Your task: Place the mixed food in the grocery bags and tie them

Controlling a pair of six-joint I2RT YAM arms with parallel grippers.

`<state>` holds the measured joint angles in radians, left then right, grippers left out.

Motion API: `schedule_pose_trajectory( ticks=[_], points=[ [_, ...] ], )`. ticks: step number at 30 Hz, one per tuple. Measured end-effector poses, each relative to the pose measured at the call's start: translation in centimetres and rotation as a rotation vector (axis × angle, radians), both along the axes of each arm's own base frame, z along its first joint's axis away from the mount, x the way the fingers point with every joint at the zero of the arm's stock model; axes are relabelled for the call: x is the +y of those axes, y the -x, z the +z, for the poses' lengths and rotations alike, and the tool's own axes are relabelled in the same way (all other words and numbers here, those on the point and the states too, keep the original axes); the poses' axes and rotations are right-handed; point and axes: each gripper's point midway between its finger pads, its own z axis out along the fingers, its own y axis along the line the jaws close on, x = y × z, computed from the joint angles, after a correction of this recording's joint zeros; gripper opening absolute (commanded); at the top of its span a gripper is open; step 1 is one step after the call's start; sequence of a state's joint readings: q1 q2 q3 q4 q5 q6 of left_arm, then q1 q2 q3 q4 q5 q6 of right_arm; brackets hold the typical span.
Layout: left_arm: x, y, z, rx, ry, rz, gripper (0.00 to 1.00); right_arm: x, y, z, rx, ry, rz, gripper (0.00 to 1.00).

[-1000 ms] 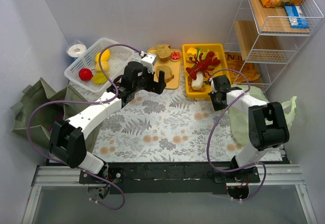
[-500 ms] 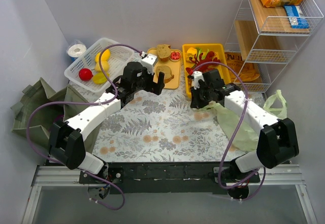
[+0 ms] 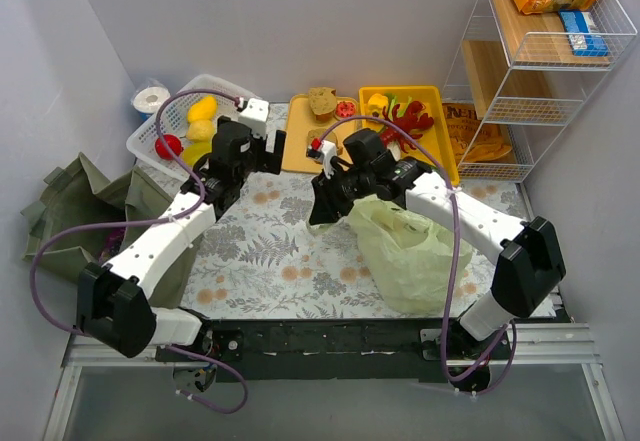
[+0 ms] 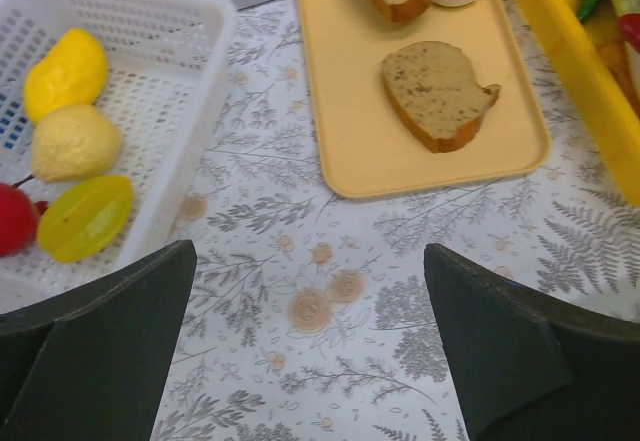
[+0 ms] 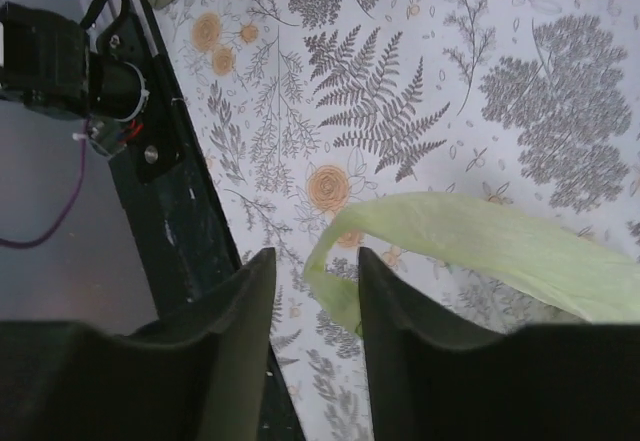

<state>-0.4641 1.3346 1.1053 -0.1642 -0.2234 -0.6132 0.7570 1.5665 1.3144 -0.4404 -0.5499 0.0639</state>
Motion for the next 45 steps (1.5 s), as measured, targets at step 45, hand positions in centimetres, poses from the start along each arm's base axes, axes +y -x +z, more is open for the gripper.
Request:
schedule_pose_trajectory(
  ticks=[45],
  points=[
    [-18.5,14.6,-15.1,0.540,0.173,-0.640,0.64,-12.2,3.0,-1.4,0.174,-0.004,-0.650,0.76]
  ],
)
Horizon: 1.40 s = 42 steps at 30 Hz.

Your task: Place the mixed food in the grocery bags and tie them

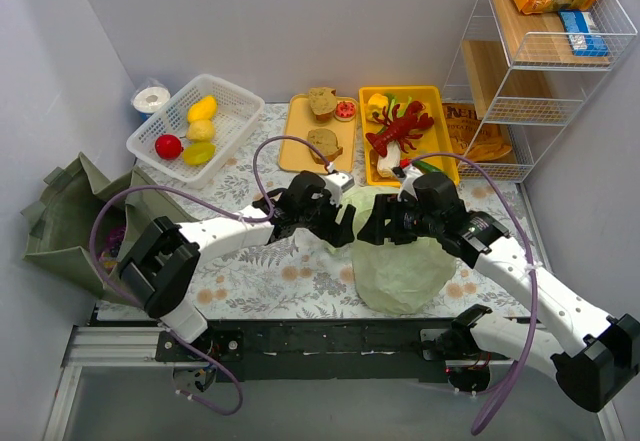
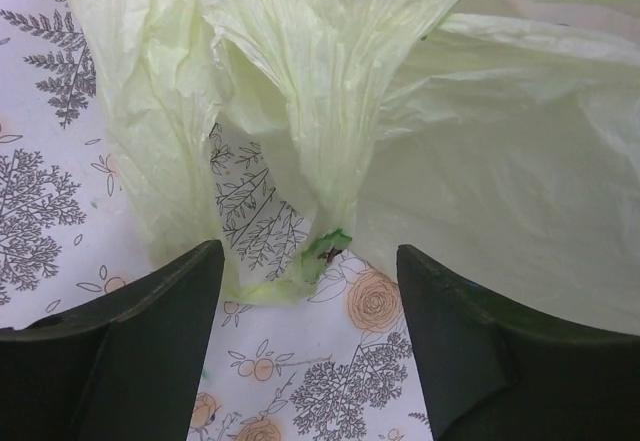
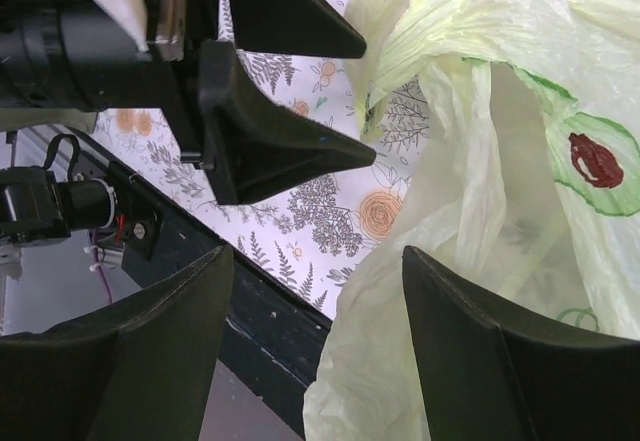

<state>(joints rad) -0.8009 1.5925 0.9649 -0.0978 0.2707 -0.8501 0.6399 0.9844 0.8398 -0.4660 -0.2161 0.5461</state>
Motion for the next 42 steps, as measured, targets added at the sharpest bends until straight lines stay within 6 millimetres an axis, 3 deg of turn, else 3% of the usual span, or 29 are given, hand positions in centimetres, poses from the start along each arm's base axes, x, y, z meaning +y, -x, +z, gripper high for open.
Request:
schedule_pose_trajectory(
  ticks=[5,10,13,17,23,25,29,31,32,38,42],
  points=[
    [-0.7,0.1,-1.0,0.054,0.018,0.016,0.45,-0.6,-0.1,1.3,-0.036,0.018,-0.002,0.77],
    [-1.4,0.2,-0.8,0.077,0.058,0.012,0.21,-1.1,-1.2,4.7,-0.127,0.028,-0.032,0.78],
    [-1.9,0.2,-0.3,0.077,0.085,0.009,0.11,-1.7,-1.4,4.6,-0.139,0.054,-0.051,0.77],
    [-2.3,0.2,0.1,0.083,0.111,0.004,0.00,-2.6,-1.4,3.0,-0.117,0.109,-0.077,0.77],
    [-2.4,0.2,0.8,0.076,0.127,0.002,0.00,-3.4,-0.8,0.0,-0.063,0.169,-0.083,0.72],
    [-2.3,0.3,1.1,0.069,0.126,0.002,0.00,-3.3,-0.6,-1.2,-0.045,0.173,-0.073,0.63],
    [-1.9,0.0,2.5,0.041,0.125,0.015,0.00,-3.0,0.0,-3.9,0.010,0.189,-0.044,0.33],
    [-1.7,-0.2,3.8,0.015,0.131,0.028,0.00,-2.6,0.2,-4.8,0.031,0.192,-0.022,0.28],
    [-1.5,-0.3,4.5,0.001,0.137,0.035,0.00,-2.1,0.3,-5.0,0.033,0.186,-0.006,0.22],
    [-0.4,-2.7,9.5,-0.076,0.212,0.106,0.00,1.7,2.0,-5.6,0.029,0.158,0.172,0.16],
    [3.0,-6.4,11.4,-0.098,0.250,0.237,0.00,4.2,4.4,-7.0,0.049,0.187,0.315,0.13]
  ],
)
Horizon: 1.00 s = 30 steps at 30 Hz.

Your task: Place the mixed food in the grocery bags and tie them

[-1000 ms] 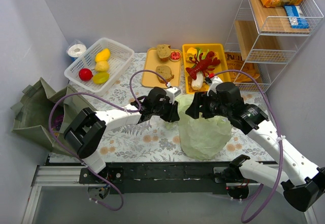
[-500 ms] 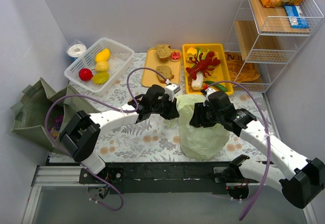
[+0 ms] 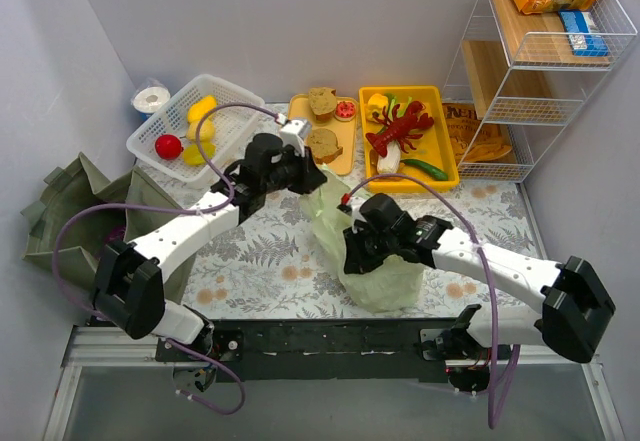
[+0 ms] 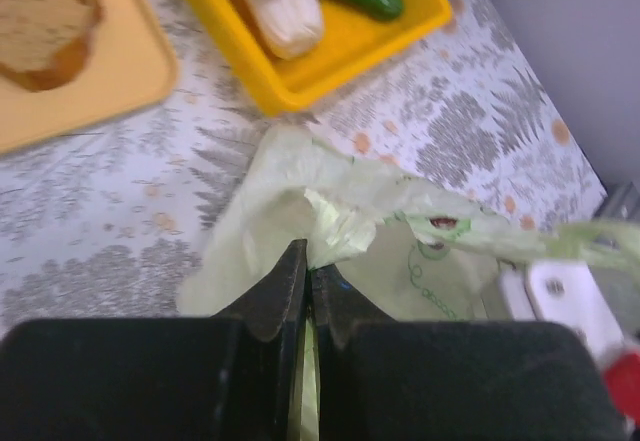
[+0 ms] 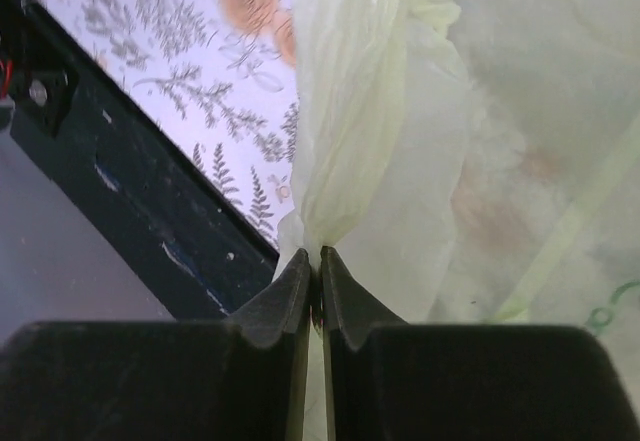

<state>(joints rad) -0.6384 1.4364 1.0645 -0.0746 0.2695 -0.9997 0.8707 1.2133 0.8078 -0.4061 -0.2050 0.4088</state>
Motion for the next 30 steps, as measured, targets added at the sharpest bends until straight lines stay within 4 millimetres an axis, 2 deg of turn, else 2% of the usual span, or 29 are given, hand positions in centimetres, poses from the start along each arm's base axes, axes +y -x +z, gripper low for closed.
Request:
schedule_pose_trajectory(
  ticks=[4,6,10,12,13,14,16,17,18,21,26,30],
  points=[
    [4.8,-3.9,0.3,0.006,0.009,0.157,0.00,1.6,2.7,-1.3,0.021,0.040,0.119,0.13],
    [7.0,-5.2,0.2,0.012,0.000,0.222,0.00,2.0,3.9,-1.8,0.029,0.064,0.168,0.13],
    [9.7,-6.2,-0.1,0.020,-0.027,0.295,0.00,1.5,5.5,-2.8,0.046,0.124,0.229,0.14],
    [10.4,-6.3,0.1,0.009,-0.034,0.312,0.00,1.0,5.6,-3.1,0.049,0.146,0.234,0.22],
    [10.6,-6.2,0.3,0.001,-0.035,0.310,0.00,0.9,5.6,-3.1,0.049,0.155,0.237,0.27],
    [10.7,-5.9,0.4,-0.008,-0.035,0.302,0.00,0.7,5.7,-3.1,0.050,0.161,0.240,0.47],
    [10.6,-5.3,0.6,-0.025,-0.031,0.280,0.00,0.7,5.6,-2.6,0.049,0.166,0.244,0.65],
    [10.5,-4.9,0.6,-0.030,-0.031,0.261,0.00,0.9,5.5,-2.0,0.044,0.161,0.251,0.79],
    [10.4,-4.6,0.4,-0.034,-0.033,0.242,0.00,1.4,5.3,-1.2,0.031,0.145,0.259,0.86],
    [10.1,-3.9,-0.2,-0.042,-0.048,0.190,0.00,3.6,4.3,2.5,-0.025,0.069,0.290,0.89],
    [10.2,-2.8,-1.7,-0.039,-0.076,0.143,0.00,7.5,2.2,11.6,-0.191,-0.119,0.321,0.95],
    [10.2,-2.5,-2.1,-0.039,-0.086,0.129,0.00,8.6,-0.3,18.3,-0.345,-0.220,0.276,0.96]
  ],
)
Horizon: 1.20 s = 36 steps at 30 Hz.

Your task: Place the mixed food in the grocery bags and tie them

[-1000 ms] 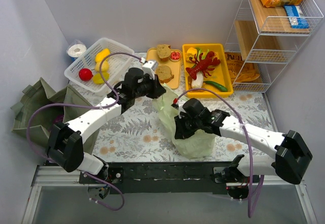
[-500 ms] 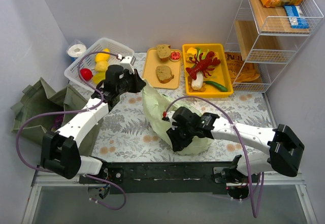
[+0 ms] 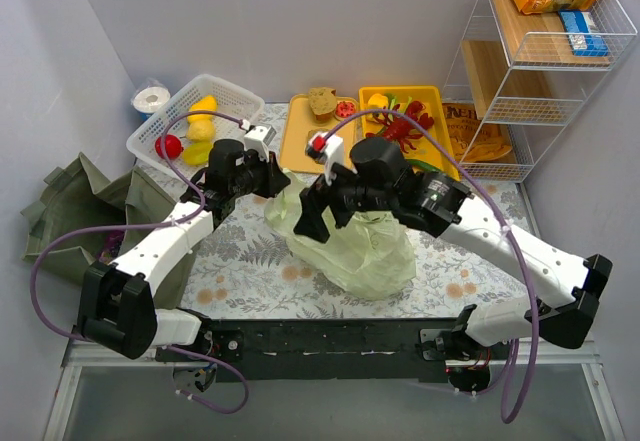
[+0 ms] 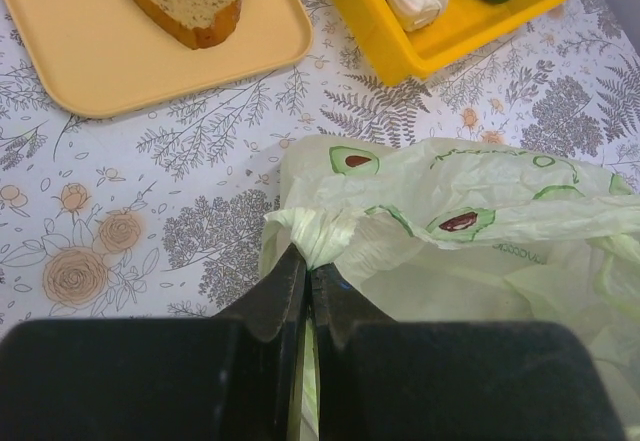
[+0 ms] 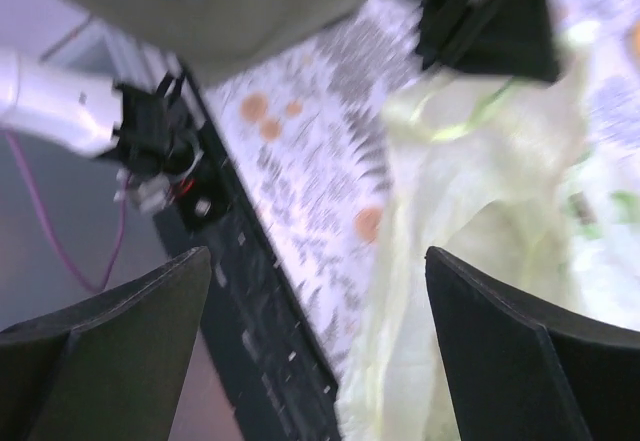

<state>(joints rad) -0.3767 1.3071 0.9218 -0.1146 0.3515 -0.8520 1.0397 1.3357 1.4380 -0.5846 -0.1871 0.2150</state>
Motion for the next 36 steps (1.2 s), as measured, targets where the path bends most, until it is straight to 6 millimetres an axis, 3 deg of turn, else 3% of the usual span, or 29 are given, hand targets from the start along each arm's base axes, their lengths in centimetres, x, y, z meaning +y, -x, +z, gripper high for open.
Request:
schedule_pose_trajectory(
  ticks=[4,8,13,18,22,27,31,36],
  points=[
    [0.1,-0.1,0.1,-0.014,-0.010,-0.002,0.00,-1.6,-5.5,3.5,-0.079,-0.077,-0.138,0.95],
    [1.0,-0.5,0.2,-0.031,-0.041,0.042,0.00,-4.9,-12.1,3.2,-0.087,-0.058,-0.324,0.95],
    [2.6,-1.0,0.4,-0.059,-0.093,0.119,0.00,-8.2,-19.9,-0.8,-0.035,0.021,-0.503,0.91],
    [5.8,-2.2,0.4,-0.100,-0.190,0.283,0.00,-10.5,-25.0,-6.1,0.049,0.108,-0.604,0.89],
    [8.8,-2.7,0.2,-0.123,-0.269,0.412,0.00,-12.3,-27.0,-9.8,0.105,0.173,-0.666,0.81],
    [11.3,-2.7,0.5,-0.151,-0.324,0.511,0.00,-14.4,-27.3,-12.8,0.156,0.198,-0.722,0.79],
    [12.2,-2.6,0.7,-0.167,-0.341,0.549,0.00,-17.4,-26.4,-16.0,0.217,0.231,-0.782,0.79],
    [12.2,-2.7,0.8,-0.176,-0.337,0.555,0.00,-20.0,-26.7,-17.4,0.227,0.252,-0.840,0.81]
  ],
)
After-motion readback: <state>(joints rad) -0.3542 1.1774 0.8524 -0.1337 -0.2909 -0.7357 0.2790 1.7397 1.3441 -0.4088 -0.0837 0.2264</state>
